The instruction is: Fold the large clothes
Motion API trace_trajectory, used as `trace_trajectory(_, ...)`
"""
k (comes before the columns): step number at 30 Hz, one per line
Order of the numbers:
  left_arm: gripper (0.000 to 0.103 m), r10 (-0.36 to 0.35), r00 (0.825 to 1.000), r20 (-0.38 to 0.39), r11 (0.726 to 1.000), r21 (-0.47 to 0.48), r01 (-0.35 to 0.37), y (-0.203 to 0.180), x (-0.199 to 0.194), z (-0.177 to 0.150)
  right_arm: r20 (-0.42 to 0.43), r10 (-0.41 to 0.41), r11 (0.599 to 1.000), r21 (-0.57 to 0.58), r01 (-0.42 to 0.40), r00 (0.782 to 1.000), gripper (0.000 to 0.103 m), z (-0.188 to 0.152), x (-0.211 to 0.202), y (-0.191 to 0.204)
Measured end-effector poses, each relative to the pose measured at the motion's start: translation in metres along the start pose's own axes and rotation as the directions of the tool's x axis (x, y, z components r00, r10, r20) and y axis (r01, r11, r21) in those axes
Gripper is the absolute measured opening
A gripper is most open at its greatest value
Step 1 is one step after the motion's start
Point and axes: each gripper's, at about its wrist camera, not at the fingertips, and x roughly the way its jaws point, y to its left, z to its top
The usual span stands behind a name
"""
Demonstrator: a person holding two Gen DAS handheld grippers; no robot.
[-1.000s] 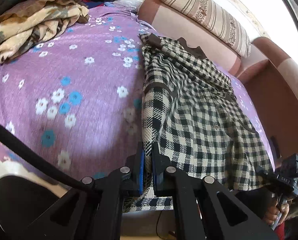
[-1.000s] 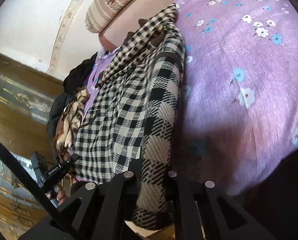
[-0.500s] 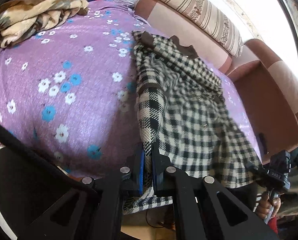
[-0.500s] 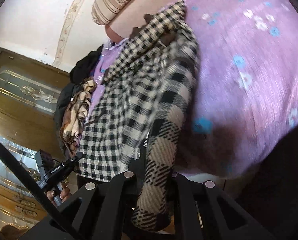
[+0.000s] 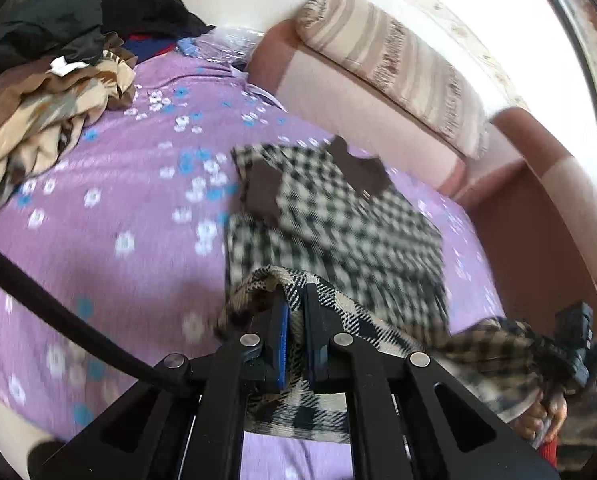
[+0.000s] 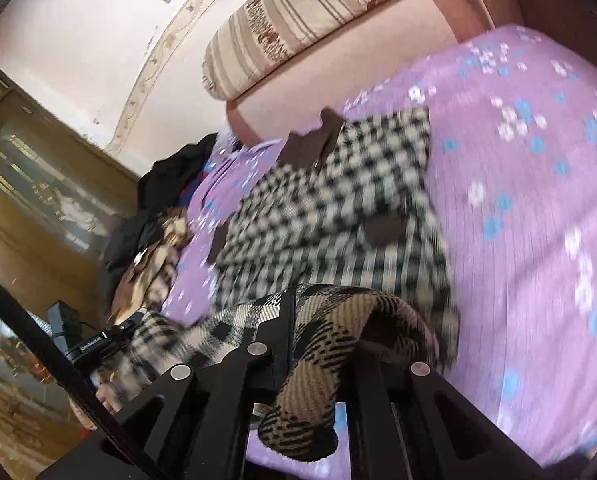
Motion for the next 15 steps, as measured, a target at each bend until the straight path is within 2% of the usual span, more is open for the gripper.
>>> trace_trajectory(8,0.006,0.12,0.993,-0.011,0.991,-0.055,-0.12,0.009,0.08,0.084,0.058,-0.13,0.991,0.028,0.129,0.99,0.006,0.077,0.059,-0.019)
trace_trajectory(15,0.006,0.189,0.979,-0.074,0.979,-0.059,-0.193,0.019,0.144,0.107,0.013,-0.218,0.974,0.071,0.217,0.976,0.006,0.114,0.111,-0.046)
